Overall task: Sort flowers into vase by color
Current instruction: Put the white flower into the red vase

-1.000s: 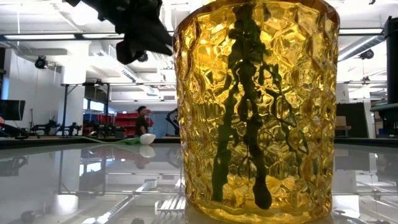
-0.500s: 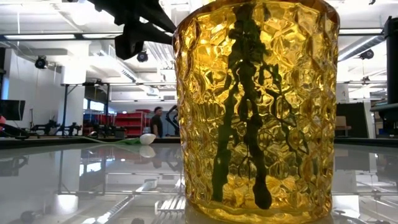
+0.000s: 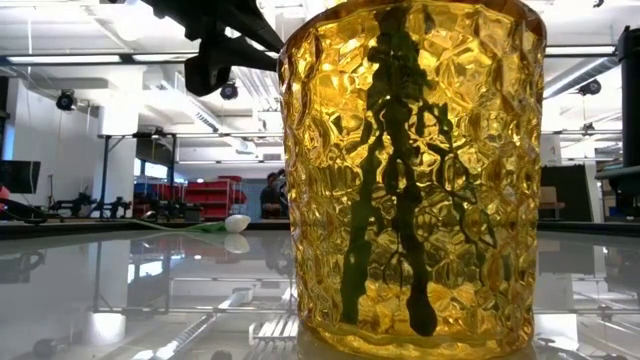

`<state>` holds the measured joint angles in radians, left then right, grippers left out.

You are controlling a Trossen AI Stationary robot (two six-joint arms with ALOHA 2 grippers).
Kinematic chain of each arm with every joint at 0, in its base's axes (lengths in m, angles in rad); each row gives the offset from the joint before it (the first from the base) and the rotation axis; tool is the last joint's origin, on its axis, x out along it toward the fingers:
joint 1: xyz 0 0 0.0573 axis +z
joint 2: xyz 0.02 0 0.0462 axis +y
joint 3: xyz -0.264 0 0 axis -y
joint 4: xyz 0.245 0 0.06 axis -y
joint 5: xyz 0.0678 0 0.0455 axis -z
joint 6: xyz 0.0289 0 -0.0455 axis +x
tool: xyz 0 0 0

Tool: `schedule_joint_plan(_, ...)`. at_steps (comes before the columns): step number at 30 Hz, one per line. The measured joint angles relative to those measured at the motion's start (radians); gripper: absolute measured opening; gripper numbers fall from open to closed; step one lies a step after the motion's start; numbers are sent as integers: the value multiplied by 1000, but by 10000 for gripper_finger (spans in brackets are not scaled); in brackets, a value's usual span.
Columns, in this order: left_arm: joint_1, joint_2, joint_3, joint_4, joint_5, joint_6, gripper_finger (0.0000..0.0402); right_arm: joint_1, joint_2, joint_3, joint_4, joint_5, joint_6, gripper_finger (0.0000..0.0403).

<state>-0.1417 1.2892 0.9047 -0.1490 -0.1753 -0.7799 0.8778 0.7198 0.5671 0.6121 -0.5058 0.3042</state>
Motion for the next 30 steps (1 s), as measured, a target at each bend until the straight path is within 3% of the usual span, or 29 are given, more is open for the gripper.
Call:
schedule_joint_plan(13,0,0,0,0,0,-20,76,117,1,0,-92,-18,-96,12)
schedule_joint_plan(30,0,0,0,0,0,-30,76,119,1,0,-168,-18,-182,13)
